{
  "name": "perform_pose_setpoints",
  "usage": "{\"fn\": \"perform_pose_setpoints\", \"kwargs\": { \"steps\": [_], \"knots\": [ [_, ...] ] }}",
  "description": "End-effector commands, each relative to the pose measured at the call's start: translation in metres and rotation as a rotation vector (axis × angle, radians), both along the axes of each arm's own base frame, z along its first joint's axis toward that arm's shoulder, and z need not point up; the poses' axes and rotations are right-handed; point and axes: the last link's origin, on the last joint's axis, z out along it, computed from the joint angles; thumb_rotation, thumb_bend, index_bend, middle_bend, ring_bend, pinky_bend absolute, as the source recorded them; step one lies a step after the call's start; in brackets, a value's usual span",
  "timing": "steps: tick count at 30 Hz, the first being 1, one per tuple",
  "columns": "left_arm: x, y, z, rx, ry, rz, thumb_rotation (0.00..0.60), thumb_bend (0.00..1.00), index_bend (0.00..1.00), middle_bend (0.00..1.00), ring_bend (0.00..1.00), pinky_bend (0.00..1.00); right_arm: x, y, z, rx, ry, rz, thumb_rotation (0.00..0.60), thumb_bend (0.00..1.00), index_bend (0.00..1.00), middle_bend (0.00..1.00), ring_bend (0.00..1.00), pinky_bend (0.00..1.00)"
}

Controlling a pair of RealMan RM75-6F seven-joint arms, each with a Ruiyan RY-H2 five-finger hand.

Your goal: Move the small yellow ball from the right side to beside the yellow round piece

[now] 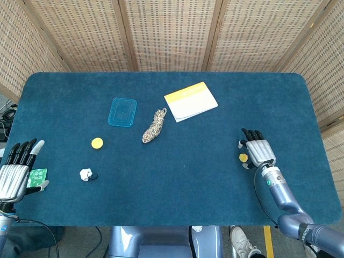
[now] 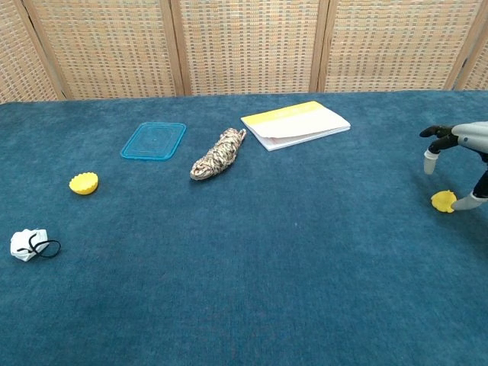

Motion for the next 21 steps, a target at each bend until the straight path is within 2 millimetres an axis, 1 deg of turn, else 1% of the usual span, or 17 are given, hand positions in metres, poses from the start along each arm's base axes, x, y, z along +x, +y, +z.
{"fn": "perform_pose_setpoints", "kwargs": {
  "steps": [1, 4, 14, 21],
  "knots": [
    [0.0, 0.001, -0.001, -0.001, 0.002, 0.0, 0.6, 0.0, 0.0, 0.0, 0.0, 0.0, -0.001, -0.002, -0.006, 0.002, 0.004, -0.005, 0.6, 0.14, 0.37, 0.0, 0.0, 0.0],
    [0.0, 0.0, -0.002, 0.0, 0.005, -0.001, 0.6, 0.0, 0.0, 0.0, 0.0, 0.0, -0.005, -0.005, -0.011, 0.004, 0.02, -0.017, 0.6, 0.14, 0.38, 0.0, 0.0, 0.0],
    [0.001, 0.001, -0.003, -0.003, 0.007, 0.0, 0.6, 0.0, 0.0, 0.0, 0.0, 0.0, -0.016, -0.011, -0.012, 0.006, 0.077, -0.05, 0.6, 0.17, 0.41, 0.0, 0.0, 0.0],
    [-0.001, 0.003, -0.003, -0.002, 0.002, 0.006, 0.6, 0.0, 0.0, 0.0, 0.0, 0.0, -0.014, -0.013, -0.015, 0.023, 0.06, -0.074, 0.6, 0.19, 0.42, 0.0, 0.0, 0.0]
  ]
}}
